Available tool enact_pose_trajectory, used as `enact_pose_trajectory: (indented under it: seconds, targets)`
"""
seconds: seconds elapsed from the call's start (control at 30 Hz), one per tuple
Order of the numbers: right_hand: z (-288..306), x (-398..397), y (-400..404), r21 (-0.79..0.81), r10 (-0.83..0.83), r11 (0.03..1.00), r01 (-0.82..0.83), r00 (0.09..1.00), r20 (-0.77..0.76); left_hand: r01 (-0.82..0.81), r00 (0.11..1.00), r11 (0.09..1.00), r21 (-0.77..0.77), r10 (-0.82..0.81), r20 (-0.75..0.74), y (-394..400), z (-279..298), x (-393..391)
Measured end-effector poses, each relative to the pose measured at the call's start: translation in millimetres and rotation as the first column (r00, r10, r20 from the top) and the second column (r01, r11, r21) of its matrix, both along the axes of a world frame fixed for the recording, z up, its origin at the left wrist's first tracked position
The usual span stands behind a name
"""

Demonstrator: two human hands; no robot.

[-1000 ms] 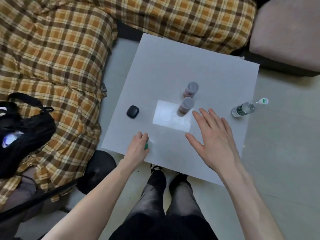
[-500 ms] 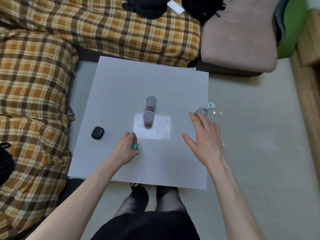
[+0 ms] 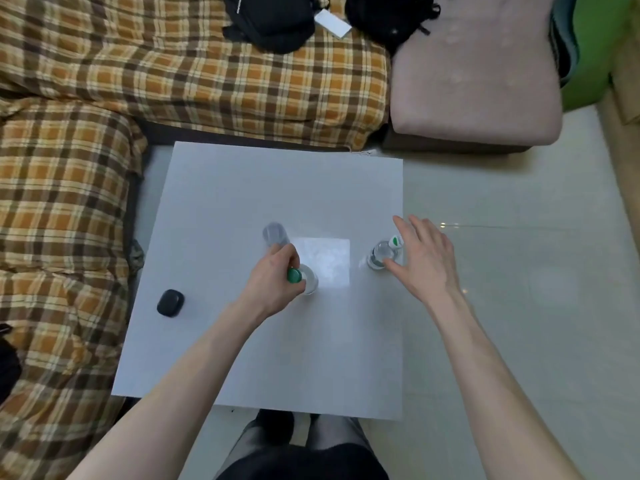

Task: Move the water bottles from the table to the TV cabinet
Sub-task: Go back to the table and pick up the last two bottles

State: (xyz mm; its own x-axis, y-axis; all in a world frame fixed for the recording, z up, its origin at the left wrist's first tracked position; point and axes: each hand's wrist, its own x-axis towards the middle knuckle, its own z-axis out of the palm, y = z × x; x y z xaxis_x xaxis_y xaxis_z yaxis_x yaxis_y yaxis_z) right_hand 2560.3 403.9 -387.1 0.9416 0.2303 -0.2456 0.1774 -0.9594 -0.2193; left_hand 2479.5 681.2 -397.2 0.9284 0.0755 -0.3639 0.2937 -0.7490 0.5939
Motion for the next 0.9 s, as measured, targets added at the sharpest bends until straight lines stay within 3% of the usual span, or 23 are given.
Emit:
enact_pose_trajectory:
  seconds: [0.37, 0.6, 0.9]
  targets:
    - [-79.9, 50.6, 9.7, -0.084, 0.025, 0.995, -0.045, 0.974, -0.224, -0.134, 0.991, 0.991, 0.027, 0.135, -0.025, -16.8, -14.1, 29.8]
    - [-96.8, 40.0, -2.8, 0.032, -0.067, 0.997, 0.075, 0.977, -0.201, -0.188, 0.982, 0.982, 0.016, 0.189, -0.025, -8.6, -14.5, 23.1]
    - [-69.7, -11.6, -18.8, 0.101, -0.161, 0.979, 0.178, 0.974, -0.158, -0.109, 0.991, 0.994, 0.011, 0.109, -0.077, -2.0, -8.9, 12.4]
